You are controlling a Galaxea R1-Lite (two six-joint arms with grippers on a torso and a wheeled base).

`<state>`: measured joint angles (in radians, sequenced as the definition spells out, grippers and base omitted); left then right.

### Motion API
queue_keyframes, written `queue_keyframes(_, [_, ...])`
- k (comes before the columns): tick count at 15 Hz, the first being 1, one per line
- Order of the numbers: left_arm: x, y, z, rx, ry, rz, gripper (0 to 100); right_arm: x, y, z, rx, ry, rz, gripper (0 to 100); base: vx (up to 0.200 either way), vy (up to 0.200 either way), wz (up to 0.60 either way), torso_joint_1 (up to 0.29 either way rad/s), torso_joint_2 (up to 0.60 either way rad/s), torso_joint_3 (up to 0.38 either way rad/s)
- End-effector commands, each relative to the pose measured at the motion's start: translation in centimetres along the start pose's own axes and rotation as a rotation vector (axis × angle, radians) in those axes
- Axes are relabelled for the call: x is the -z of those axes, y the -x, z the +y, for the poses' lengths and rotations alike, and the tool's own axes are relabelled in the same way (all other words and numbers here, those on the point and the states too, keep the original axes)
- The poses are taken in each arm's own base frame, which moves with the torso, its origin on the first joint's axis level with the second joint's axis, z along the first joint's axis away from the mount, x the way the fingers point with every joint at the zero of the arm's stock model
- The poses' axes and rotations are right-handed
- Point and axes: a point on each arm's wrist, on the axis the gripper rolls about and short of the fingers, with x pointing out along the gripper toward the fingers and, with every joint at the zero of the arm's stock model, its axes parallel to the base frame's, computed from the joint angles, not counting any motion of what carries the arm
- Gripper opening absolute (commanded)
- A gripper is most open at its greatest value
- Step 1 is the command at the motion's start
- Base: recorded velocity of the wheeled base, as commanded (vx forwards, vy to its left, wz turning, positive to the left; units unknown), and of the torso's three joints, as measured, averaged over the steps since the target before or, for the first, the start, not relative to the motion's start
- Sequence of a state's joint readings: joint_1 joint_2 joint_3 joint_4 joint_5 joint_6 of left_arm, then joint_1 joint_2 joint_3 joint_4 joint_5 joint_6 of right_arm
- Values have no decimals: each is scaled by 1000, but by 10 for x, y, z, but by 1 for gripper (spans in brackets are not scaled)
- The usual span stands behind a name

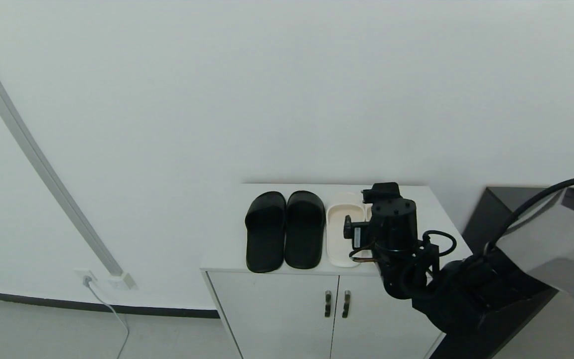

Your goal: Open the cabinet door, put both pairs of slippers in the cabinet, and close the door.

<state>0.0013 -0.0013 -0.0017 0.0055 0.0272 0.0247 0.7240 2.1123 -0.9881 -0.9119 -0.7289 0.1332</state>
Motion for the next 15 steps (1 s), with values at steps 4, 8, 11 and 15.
queue_keyframes(4, [0, 0, 0, -1, 3, 1, 0, 24, -38, 9, 36, 14, 21, 100, 0, 0, 0, 0, 0, 0])
queue_keyframes(8, [1, 0, 0, -1, 2, 4, 0, 23, -55, 7, 64, 5, 21, 100, 0, 0, 0, 0, 0, 0])
queue_keyframes(11, [0, 0, 0, -1, 2, 2, 0, 24, -63, 5, 72, 4, 32, 100, 0, 0, 0, 0, 0, 0])
queue_keyframes(15, [0, 0, 0, -1, 2, 1, 0, 23, -81, 3, 89, -12, 25, 100, 0, 0, 0, 0, 0, 0])
